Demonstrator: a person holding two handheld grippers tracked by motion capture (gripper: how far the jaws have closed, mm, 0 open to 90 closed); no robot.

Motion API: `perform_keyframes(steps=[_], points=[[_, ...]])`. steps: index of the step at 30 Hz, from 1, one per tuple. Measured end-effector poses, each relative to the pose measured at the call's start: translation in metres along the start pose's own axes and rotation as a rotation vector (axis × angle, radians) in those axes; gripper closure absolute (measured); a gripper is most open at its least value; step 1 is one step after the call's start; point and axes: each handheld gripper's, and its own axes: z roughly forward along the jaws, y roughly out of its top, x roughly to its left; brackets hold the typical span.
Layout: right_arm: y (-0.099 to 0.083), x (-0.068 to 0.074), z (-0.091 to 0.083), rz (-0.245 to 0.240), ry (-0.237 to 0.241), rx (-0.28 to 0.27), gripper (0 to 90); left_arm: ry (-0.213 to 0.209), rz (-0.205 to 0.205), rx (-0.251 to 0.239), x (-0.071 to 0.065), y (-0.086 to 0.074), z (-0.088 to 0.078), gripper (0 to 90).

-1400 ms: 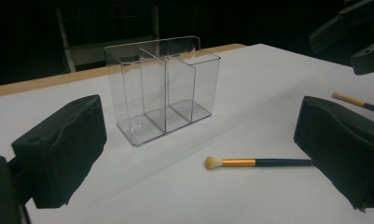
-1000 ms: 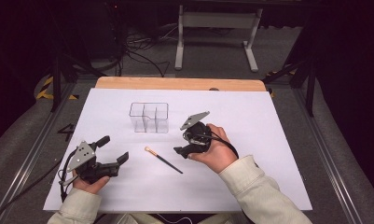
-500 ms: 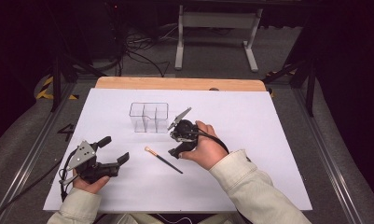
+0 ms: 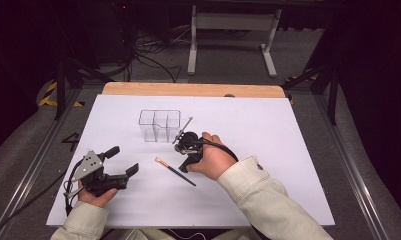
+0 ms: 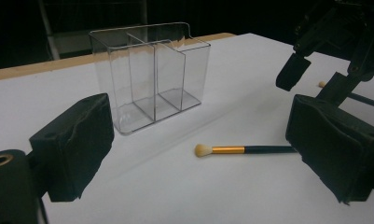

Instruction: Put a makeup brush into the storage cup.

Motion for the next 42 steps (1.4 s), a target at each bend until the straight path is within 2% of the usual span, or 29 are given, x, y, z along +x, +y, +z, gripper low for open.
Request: perform_keyframes(steps=[4,8,20,33,42], points=[[0.002,0.002,0.005,0.028,0.012,0.056,49.3,-0.002,-0.007,0.001,0.001,0.001,-0.001,9.0],[0.004,0.005,0.012,0.024,0.019,0.111,51.9,-0.003,-0.010,0.001,0.001,0.001,-0.001,9.0],[0.009,0.013,0.027,0.008,0.019,0.201,56.9,0.019,-0.013,0.005,0.002,0.001,-0.001,7.8],[0.007,0.015,0.039,0.004,0.023,0.244,63.4,0.044,-0.022,0.012,0.003,0.000,-0.001,7.0],[0.005,0.016,0.048,0.017,0.023,0.276,70.8,0.029,-0.051,0.004,0.004,0.001,-0.003,8.7]])
